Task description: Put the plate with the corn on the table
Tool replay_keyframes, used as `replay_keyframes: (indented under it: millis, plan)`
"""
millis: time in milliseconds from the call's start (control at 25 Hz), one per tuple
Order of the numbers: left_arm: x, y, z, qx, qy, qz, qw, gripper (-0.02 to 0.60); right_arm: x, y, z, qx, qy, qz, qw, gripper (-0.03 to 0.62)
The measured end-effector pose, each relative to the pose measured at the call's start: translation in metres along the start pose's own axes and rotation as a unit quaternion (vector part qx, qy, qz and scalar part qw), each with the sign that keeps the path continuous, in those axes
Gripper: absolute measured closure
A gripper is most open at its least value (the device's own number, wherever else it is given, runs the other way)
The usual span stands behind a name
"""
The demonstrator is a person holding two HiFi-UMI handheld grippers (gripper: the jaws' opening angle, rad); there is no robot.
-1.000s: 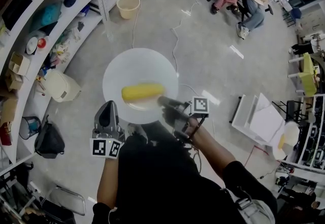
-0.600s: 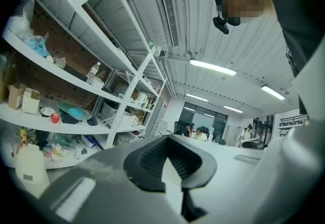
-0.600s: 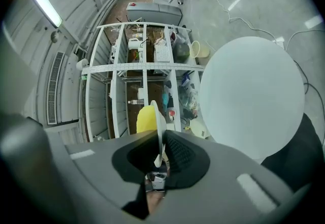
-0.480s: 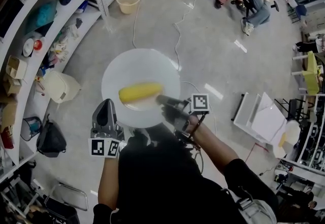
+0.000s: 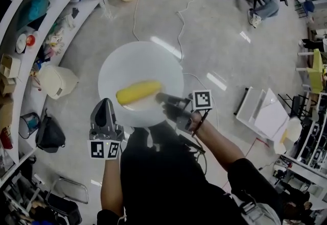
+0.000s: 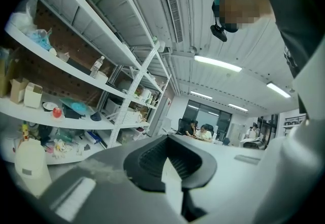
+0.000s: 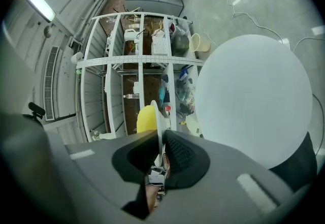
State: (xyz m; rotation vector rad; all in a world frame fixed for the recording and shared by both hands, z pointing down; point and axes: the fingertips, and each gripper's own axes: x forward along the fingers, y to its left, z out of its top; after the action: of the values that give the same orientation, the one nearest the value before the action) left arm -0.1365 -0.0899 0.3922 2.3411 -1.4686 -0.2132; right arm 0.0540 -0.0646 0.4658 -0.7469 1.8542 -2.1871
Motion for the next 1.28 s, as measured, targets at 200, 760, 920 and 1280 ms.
replay_keyframes:
  millis: [200,760,920,1280]
  plan:
    - [0.005,0.004,-0.021,-0.004,0.008,0.008,0.9999,0.578,0.006,-0.017,0.003,0.003,0.021,0.003,1.0,0.554]
    - [0.023,0.04,-0.058,-0.011,0.015,0.038,0.9991,0.578,0.022,-0.07,0.014,0.007,0.047,0.009,0.999,0.554]
    - [0.031,0.047,-0.069,-0.014,0.017,0.038,0.999,0.578,0.026,-0.086,0.02,0.001,0.052,0.009,0.999,0.554]
    - [0.04,0.053,-0.101,-0.018,0.039,0.028,0.9987,0.577,0.037,-0.121,0.03,0.007,0.057,0.014,0.998,0.553]
